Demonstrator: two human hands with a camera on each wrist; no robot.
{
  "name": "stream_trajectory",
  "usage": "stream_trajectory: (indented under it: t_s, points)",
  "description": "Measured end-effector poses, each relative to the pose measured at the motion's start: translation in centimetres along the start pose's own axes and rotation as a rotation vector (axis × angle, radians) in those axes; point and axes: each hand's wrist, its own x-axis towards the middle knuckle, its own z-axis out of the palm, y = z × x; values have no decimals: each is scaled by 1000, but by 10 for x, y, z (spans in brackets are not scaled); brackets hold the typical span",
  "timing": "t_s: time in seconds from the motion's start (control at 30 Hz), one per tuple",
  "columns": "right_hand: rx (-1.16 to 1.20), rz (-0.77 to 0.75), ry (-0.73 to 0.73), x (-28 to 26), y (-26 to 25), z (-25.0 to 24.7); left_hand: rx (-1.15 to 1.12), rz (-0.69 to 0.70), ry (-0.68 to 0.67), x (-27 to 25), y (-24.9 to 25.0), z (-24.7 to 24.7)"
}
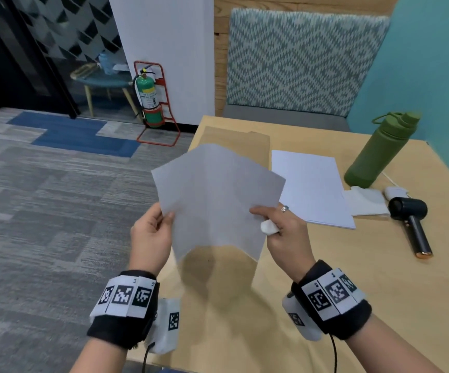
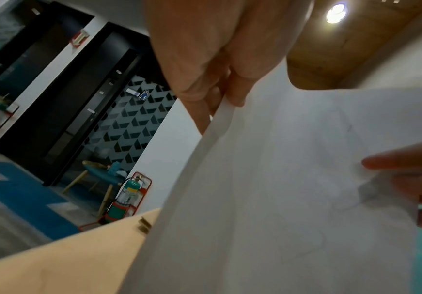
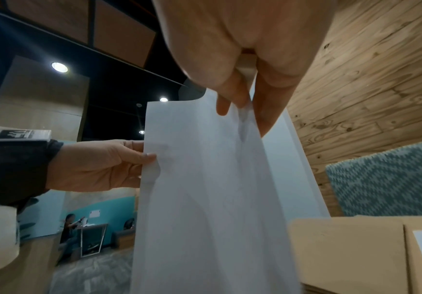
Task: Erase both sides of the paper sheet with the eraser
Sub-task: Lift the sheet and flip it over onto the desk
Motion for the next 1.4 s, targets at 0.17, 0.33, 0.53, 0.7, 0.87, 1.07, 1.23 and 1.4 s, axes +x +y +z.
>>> stream_trajectory:
  t_s: [0.17, 0.33, 0.53, 0.7, 0.87, 1.07, 1.23, 1.4]
  points:
    - [-2, -60, 97, 2, -6, -5, -9, 52, 54, 1, 2, 0]
    - [-40, 125, -100, 0, 5, -1, 98, -39, -52, 3, -12, 3]
    - [58, 162, 23, 9, 4, -7, -15, -52, 18, 17, 0, 8]
    - [195, -98, 433, 11, -9, -17, -72, -72, 4, 23, 7, 12]
    - [334, -129, 619, 22, -29, -33, -61, -52, -14, 27, 9, 12]
    - [483, -123, 653, 33, -26, -45, -34, -57, -2, 30, 10, 13]
    - [872, 111, 333, 46, -22, -49, -88, -68, -35, 33, 14, 17]
    - [1195, 373, -64, 59, -13, -40, -120, -78, -60, 34, 17, 21]
